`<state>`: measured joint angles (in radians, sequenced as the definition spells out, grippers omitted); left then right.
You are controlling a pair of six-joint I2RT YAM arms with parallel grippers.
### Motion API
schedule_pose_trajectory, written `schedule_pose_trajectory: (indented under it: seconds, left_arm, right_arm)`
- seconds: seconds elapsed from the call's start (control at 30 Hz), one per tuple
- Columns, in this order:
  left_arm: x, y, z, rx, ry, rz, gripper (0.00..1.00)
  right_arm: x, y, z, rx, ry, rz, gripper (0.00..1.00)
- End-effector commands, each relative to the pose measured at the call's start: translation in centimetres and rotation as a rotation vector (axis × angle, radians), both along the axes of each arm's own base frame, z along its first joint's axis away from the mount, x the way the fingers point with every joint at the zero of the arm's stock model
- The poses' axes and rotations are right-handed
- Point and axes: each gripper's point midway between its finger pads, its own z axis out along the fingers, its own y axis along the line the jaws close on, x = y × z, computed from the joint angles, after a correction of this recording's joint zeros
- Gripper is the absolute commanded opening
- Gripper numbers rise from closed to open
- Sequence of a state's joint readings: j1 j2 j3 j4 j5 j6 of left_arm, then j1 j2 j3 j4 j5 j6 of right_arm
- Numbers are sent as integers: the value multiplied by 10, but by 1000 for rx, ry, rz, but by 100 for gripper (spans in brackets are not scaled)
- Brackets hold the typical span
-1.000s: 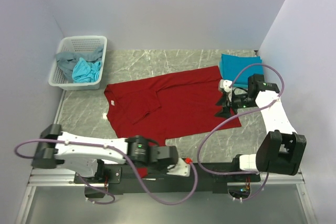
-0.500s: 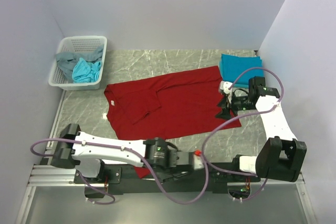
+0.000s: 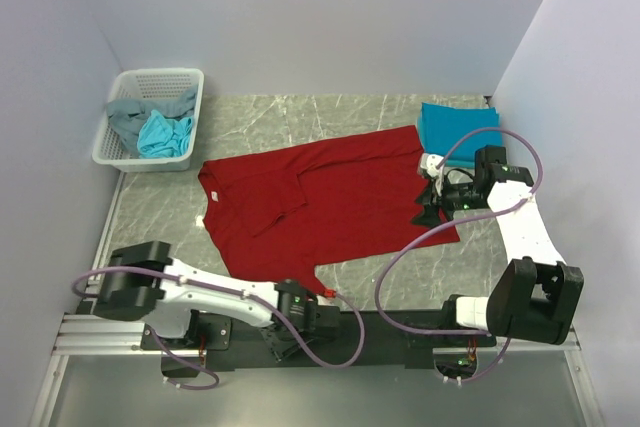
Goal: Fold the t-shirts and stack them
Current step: Fold the tshirt
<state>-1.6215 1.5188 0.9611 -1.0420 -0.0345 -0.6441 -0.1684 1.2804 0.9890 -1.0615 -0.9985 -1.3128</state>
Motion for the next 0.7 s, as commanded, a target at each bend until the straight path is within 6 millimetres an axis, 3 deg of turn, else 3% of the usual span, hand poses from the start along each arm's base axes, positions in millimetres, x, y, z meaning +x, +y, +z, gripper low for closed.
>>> schedule_pose_trajectory:
  seconds: [0.0,0.27,0.47,0.67]
  left_arm:
    - [11,-4,-14,5,-61,26,49]
    - [34,-1,-26,33,-96,33,49]
    - [29,15,-36,75,-58,42,49]
    - [25,16,-38,77,-31,52,46]
  right_arm:
    - [6,-2,8,14,-20,-15,65]
    - [4,-3,5,21,4,-11,65]
    - [5,-5,5,26,-4,-16,65]
    - [3,-5,5,36,9,-12,65]
